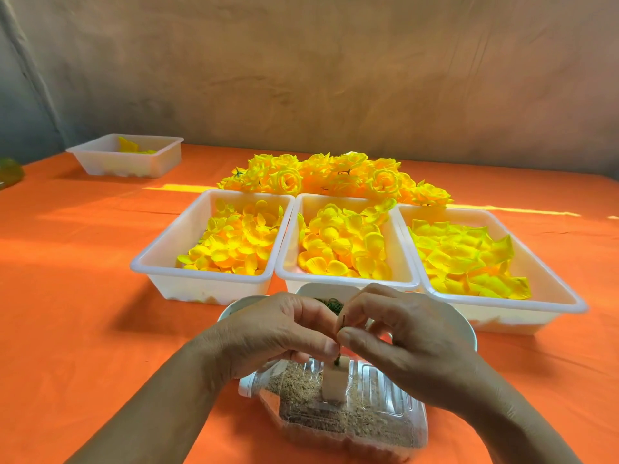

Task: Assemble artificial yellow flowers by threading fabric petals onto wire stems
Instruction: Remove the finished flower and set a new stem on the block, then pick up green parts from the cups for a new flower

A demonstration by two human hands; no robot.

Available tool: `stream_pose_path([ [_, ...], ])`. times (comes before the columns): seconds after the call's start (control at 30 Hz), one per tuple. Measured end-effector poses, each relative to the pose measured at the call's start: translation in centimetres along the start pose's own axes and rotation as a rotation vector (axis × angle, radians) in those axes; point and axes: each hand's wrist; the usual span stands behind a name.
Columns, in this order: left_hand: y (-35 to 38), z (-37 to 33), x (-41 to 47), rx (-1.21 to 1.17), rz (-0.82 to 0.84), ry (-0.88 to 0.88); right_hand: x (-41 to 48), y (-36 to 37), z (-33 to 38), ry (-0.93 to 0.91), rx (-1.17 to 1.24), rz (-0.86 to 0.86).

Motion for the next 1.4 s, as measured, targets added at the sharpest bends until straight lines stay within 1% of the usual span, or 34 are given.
stream_pose_path([
  [0.07, -0.4, 0.0, -0.1, 0.026, -0.005, -0.006, -0.1, 0.4, -0.5, 0.031, 0.095, 0.069],
  [0.13, -0.7, 0.1, -0.1, 0.060, -0.032, -0.018, -0.3, 0.8, -1.0, 0.046, 0.126, 0.094],
  [0.23, -0.8, 0.5, -0.2, 0.084, -0.082, -0.038, -0.6, 1.2, -1.5, 0.041, 0.125, 0.081],
  [0.37, -1.1, 1.0, -0.2, 0.052, -0.130, -0.053, -0.9, 1.6, -1.8, 0.018, 0.096, 0.070],
  [0.77, -1.4, 2.2, 0.1, 0.053, -0.152, -0.069, -1.3, 2.2, -2.4, 0.013, 0.197, 0.056],
  [0.83, -1.6, 2.1, 0.0, 0.045, -0.158, -0.065, -1.3, 2.1, -2.4, 0.033, 0.234, 0.069],
  [0.97, -2.5, 1.7, 0.1, 0.009, -0.198, -0.044, -1.5, 1.3, -2.6, 0.125, 0.392, 0.111],
  [1.03, -3.1, 1.7, 0.2, -0.022, -0.241, -0.025, -1.3, 0.7, -2.6, 0.133, 0.370, 0.050],
  [1.1, -3.7, 1.6, 0.3, -0.054, -0.292, -0.008, -0.6, 0.2, -3.2, 0.124, 0.259, -0.056],
  [1.2, -4.9, 1.4, 0.6, -0.087, -0.397, 0.023, 1.5, -0.3, -4.7, 0.207, 0.211, -0.132],
  [1.3, -6.9, 1.1, 1.1, -0.115, -0.575, 0.042, 4.2, -0.6, -7.0, 0.281, 0.102, -0.196],
  [1.4, -10.0, 1.1, 1.6, -0.119, -0.801, 0.027, 6.9, -0.3, -9.2, 0.355, -0.084, -0.178],
])
Point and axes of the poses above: each hand's wrist, its own x-axis towards the middle knuckle, its own y-axis out of the palm, z = x × y, and after that the axes turned 6 degrees about x, right-handed
